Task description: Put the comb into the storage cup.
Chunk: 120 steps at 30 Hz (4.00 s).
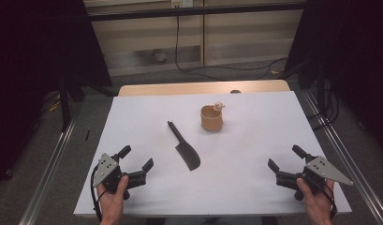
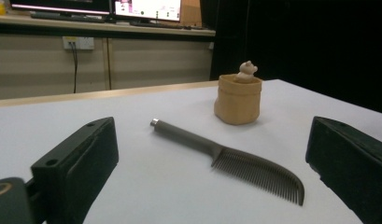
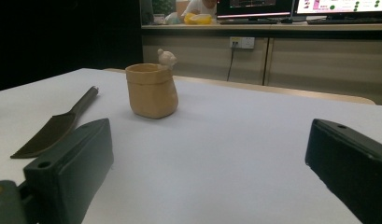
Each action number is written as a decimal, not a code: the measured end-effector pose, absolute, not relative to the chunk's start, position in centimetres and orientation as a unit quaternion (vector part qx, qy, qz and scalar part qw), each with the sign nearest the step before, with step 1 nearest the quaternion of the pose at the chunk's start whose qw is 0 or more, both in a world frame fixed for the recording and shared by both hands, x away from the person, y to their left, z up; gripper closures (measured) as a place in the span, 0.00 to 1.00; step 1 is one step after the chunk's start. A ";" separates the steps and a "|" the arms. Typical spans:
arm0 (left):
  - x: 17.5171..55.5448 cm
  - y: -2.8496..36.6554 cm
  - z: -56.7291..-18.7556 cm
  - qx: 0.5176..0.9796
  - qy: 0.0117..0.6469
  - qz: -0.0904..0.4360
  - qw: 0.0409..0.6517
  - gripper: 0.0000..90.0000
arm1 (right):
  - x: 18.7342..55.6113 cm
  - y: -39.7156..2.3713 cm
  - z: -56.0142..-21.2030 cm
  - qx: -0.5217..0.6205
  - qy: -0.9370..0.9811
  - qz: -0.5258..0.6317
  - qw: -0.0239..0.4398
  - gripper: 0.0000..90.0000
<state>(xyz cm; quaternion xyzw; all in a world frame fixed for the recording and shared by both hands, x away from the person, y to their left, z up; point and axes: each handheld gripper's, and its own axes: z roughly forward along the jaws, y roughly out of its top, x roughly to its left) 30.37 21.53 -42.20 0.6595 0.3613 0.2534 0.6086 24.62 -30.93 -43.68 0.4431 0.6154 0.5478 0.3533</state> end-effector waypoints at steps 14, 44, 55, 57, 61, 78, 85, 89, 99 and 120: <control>31.4 19.3 -41.1 0.662 0.332 0.249 0.624 0.02 | 24.4 -30.9 -43.6 0.445 0.611 0.547 0.360 0.00; 33.7 14.2 -40.0 0.670 0.313 0.235 0.631 0.03 | 24.5 -30.7 -43.7 0.441 0.623 0.536 0.361 0.00; 34.7 12.4 -39.6 0.672 0.298 0.233 0.636 0.05 | 24.5 -30.7 -43.7 0.445 0.619 0.538 0.360 0.00; 35.1 12.3 -39.5 0.672 0.296 0.241 0.634 0.05 | 24.5 -30.8 -43.7 0.445 0.619 0.538 0.360 0.00; 35.8 12.3 -39.4 0.675 0.290 0.244 0.633 0.07 | 24.5 -30.7 -43.7 0.443 0.619 0.540 0.359 0.00; 38.8 10.7 -39.6 0.684 0.294 0.235 0.625 0.15 | 24.5 -30.7 -43.8 0.443 0.621 0.538 0.360 0.00; 39.6 10.6 -40.4 0.695 0.300 0.227 0.613 0.30 | 24.5 -30.7 -43.8 0.442 0.622 0.540 0.356 0.00; 39.9 10.7 -41.0 0.696 0.308 0.215 0.612 0.41 | 24.4 -30.7 -43.8 0.441 0.622 0.540 0.356 0.00; 40.6 11.2 -41.5 0.688 0.312 0.198 0.625 0.78 | 24.4 -30.7 -43.8 0.442 0.621 0.541 0.355 0.00; 40.8 9.7 -41.9 0.755 0.312 0.082 0.570 1.00 | 24.4 -30.7 -43.8 0.440 0.622 0.542 0.355 0.00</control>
